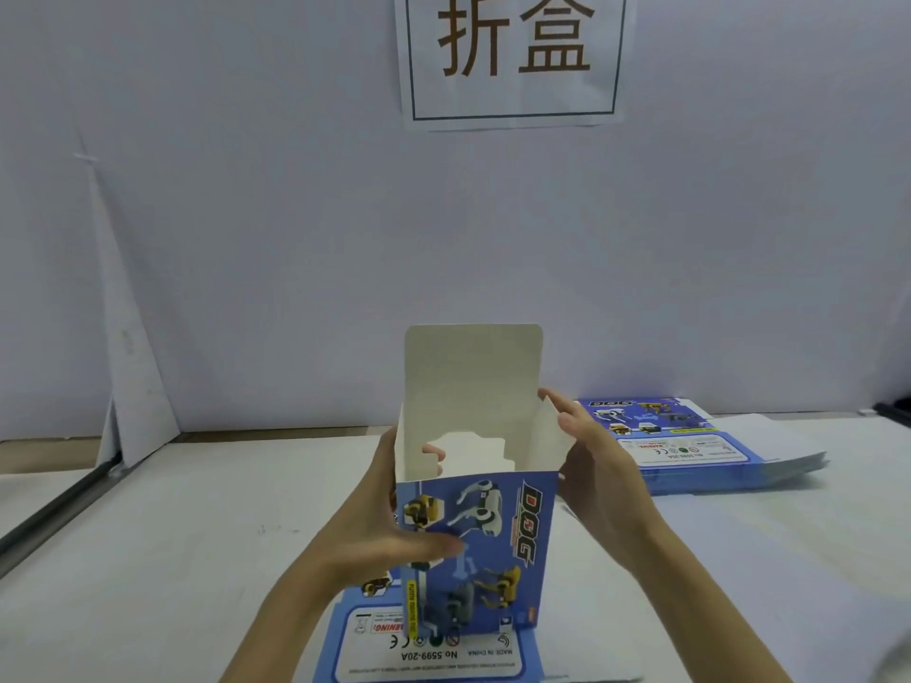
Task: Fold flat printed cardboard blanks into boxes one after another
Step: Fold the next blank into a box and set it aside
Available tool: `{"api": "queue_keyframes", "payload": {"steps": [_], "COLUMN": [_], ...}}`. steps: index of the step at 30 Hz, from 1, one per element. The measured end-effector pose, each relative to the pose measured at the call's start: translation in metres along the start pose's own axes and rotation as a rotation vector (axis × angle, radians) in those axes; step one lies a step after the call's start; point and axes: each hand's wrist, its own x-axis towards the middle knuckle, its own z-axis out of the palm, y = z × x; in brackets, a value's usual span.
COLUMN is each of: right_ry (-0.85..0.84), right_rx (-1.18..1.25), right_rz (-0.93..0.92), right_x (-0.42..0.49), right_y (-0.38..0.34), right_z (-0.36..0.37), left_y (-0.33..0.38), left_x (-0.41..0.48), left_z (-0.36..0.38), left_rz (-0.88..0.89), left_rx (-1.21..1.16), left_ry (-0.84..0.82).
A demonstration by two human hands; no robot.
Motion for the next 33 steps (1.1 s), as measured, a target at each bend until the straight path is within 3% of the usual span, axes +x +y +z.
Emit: {"api": "queue_keyframes", "payload": {"steps": [3, 9, 11, 14, 16, 18, 20, 25, 28, 33], "right_ry": [0.049, 0.025, 0.111, 0.305, 0.268, 0.160, 0.112, 0.085, 0.090, 0.078], "right_rx": [0.174, -0.002, -0.171, -0.422, -0.618, -0.762, -0.756, -0.757, -0.749, -0.759], "right_rz": [0.007, 0.076, -0.092, -0.514, -0.640, -0.638, -0.558, -0.554, -0.549, -0.557], "right_x": [0.000, -0.006, -0.004, -0.008, -0.014, -0.023, -0.029, -0.029, -0.029, -0.030], "right_y": [0.024, 0.044, 0.032, 0.018, 0.020, 0.031, 0.037, 0.027, 0.028, 0.028], "right_z": [-0.001, 0.002, -0.003, -0.006, -0.004, -0.005, -0.010, -0.009, -0.008, -0.008], "left_y": [-0.003, -0.005, -0.006, -0.003, -0.003, -0.002, 0.003, 0.028, 0.036, 0.018], "left_x": [0.000, 0.002, 0.001, 0.002, 0.001, -0.003, -0.011, -0.019, -0.015, -0.027], "left_z": [0.001, -0.001, -0.003, -0.002, -0.001, -0.002, -0.003, -0.023, -0.034, -0.031], "left_rz": [-0.021, -0.010, -0.004, 0.006, 0.012, 0.006, 0.034, 0.380, 0.461, 0.457], "left_rx": [-0.014, 0.018, 0.006, 0.024, 0.033, 0.029, 0.086, 0.403, 0.559, 0.519], "left_ry": [0.027, 0.016, 0.009, 0.007, 0.008, -0.010, 0.009, 0.330, 0.286, 0.322]}}
